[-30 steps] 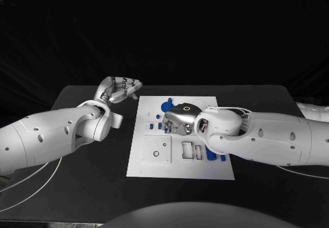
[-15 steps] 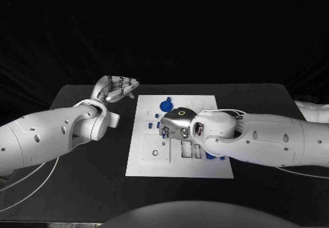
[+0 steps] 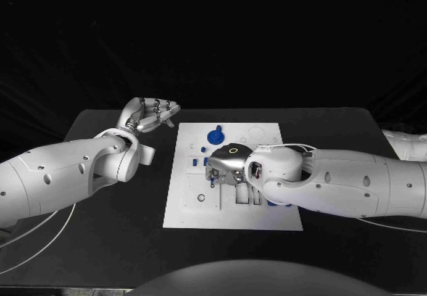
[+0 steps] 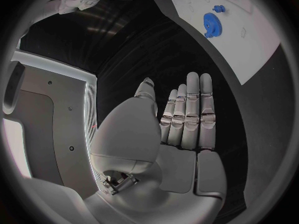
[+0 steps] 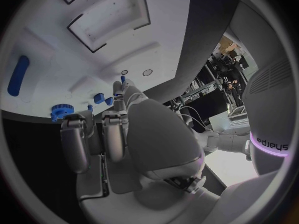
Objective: Assemble the parts on the task board
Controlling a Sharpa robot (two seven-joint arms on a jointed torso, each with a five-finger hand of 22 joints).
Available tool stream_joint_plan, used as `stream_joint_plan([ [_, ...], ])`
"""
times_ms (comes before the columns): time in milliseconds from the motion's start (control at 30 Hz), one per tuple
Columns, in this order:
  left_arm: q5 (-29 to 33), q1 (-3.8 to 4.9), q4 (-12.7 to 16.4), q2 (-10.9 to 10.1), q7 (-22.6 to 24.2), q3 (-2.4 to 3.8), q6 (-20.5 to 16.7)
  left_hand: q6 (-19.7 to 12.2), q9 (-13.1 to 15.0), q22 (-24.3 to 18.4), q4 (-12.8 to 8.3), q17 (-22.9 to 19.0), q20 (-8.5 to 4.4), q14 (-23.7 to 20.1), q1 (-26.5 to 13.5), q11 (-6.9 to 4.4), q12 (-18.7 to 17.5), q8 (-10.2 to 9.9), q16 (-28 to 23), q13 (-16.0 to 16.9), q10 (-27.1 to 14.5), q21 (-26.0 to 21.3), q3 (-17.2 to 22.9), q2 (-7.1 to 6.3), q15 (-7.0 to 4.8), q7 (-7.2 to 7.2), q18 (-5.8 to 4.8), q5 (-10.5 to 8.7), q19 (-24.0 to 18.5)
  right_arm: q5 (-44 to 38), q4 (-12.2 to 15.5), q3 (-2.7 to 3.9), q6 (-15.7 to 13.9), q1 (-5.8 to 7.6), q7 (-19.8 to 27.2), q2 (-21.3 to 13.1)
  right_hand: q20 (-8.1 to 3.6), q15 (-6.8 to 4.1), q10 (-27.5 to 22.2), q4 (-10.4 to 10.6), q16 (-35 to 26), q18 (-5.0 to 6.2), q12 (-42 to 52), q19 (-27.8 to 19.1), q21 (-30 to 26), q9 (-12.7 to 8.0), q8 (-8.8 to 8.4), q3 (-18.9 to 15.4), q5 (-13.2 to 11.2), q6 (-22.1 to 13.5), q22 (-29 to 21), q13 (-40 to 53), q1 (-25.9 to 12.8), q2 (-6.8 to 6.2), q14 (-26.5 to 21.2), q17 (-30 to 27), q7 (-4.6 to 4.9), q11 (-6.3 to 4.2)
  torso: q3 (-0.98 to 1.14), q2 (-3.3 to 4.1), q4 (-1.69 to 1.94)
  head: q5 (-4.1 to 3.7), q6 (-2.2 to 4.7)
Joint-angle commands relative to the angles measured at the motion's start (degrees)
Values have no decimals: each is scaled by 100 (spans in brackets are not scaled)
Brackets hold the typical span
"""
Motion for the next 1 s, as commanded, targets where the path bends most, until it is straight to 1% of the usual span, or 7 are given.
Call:
stream_joint_plan([
  [33,-34,1,9,2,40,4,55,-29,9,-7,5,-6,-2,35,12,7,6,9,-25,10,-2,-22,-33,67,1,-17,73,22,50,-92,-9,1,179,-10,45,11,27,39,-10,4,23,-39,-21,590,26,9,29,29,14,23,1506,-1,40,-12,608,1508,18,14,5,-4,7,-7,-4],
  [333,-34,1,15,-28,33,4,40,-29,9,-7,5,-6,-2,35,12,7,6,9,-25,10,-2,-22,-33,67,1,-17,73,22,50,-83,-48,1,243,-22,30,43,31,44,-28,9,23,-39,-22,590,26,6,16,40,13,11,1506,-2,23,-18,608,1508,24,22,4,-5,-2,-22,-11],
  [633,-34,1,15,-23,33,4,53,-32,9,-14,7,-11,-3,39,17,8,6,9,-29,10,-3,-28,-37,77,1,-17,73,27,55,-54,-79,1,283,-37,18,47,34,46,-38,12,23,-39,-23,590,26,4,9,44,12,5,1506,-2,13,-26,608,1508,27,25,0,-7,-2,-25,-24],
  [700,-34,1,16,-23,32,4,55,-32,9,-15,7,-12,-3,39,18,8,6,8,-30,9,-4,-29,-38,79,1,-17,73,28,55,-47,-79,1,290,-40,16,46,34,46,-38,12,23,-39,-23,590,26,4,9,44,12,5,1506,-2,13,-26,608,1508,27,25,-2,-3,2,-32,-14],
  [833,-34,1,20,-25,29,4,52,-32,9,-15,7,-12,-3,39,18,8,6,8,-30,9,-4,-29,-38,79,1,-17,73,28,55,-17,-77,1,288,-44,0,42,37,48,-50,18,23,-39,-23,590,26,3,1,48,11,-1,1506,-2,-2,-33,608,1508,28,29,4,1,-2,-37,-12],
  [900,-34,1,19,-22,19,4,44,-33,9,-17,8,-14,-3,40,19,8,5,8,-31,9,-4,-30,-38,84,1,-16,72,29,57,-4,-80,0,292,-46,-7,38,37,48,-50,18,23,-39,-23,590,26,3,1,48,11,-1,1506,-2,-2,-33,608,1508,28,29,-1,-2,11,-53,-11],
  [1000,-34,1,23,-19,13,4,41,-34,9,-21,9,-17,-4,42,23,8,5,8,-34,9,-6,-34,-38,96,1,-17,72,31,60,6,-91,0,299,-48,-6,38,37,48,-50,18,23,-39,-23,590,26,3,1,48,11,-1,1506,-2,-2,-33,608,1508,28,29,-5,-10,10,-61,-9],
])
